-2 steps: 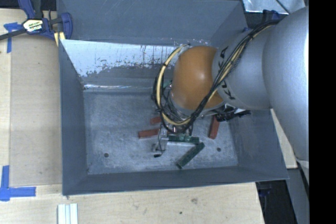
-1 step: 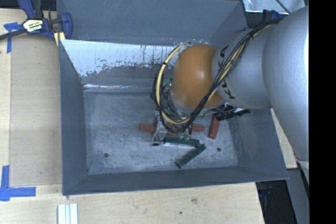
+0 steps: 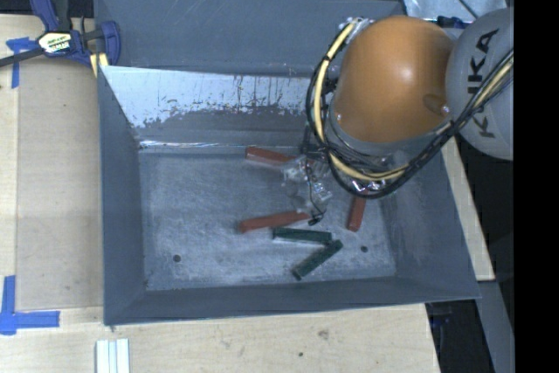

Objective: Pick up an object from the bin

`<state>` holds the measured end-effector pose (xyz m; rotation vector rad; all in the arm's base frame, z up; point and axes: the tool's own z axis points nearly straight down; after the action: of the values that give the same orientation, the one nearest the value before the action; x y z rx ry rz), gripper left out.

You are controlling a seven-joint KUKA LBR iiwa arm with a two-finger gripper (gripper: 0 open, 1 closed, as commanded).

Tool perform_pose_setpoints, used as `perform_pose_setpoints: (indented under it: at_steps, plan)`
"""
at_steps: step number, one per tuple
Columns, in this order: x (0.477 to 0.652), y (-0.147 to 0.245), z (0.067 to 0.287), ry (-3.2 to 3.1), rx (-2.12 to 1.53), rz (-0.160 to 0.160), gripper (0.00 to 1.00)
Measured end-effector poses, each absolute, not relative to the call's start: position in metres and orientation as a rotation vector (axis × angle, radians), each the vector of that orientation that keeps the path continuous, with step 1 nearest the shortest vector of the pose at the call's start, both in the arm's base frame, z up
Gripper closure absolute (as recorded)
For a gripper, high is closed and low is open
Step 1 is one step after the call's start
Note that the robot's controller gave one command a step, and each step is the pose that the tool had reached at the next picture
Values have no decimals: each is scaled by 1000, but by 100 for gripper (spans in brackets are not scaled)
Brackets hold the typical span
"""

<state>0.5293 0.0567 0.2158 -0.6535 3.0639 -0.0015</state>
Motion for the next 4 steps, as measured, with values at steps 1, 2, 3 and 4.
perform_pose_setpoints:
  at_steps: [1, 2, 3, 4]
  plan:
    - [528, 57, 214, 3070, -650, 1, 0]
    - [528, 57, 214, 3070, -650, 1, 100]
    - [528, 57, 214, 3071, -649, 1, 0]
    - [582, 61, 72, 3035, -794, -1, 0]
